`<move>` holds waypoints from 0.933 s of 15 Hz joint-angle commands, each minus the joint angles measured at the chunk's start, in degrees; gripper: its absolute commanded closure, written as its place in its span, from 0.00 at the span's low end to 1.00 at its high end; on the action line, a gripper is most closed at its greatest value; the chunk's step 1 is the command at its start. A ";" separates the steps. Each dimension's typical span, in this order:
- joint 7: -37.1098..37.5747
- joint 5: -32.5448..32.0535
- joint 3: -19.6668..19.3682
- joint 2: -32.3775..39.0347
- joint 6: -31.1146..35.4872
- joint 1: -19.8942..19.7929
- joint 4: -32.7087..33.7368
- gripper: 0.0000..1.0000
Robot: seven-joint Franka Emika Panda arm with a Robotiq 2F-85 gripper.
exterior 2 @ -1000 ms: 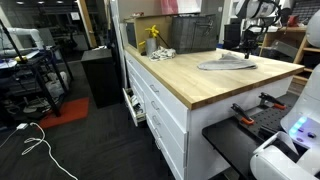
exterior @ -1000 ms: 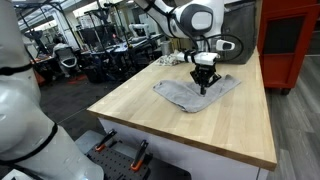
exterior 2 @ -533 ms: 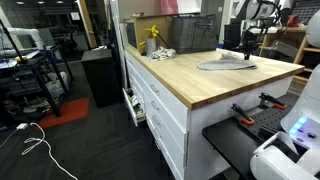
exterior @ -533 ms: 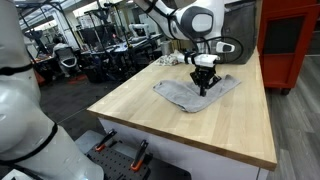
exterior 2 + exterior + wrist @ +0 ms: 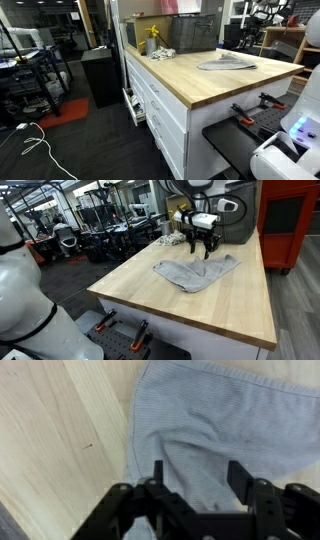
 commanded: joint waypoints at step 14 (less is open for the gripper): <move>11.22 0.91 2.54 -20.52 1.94 15.77 -14.37 0.00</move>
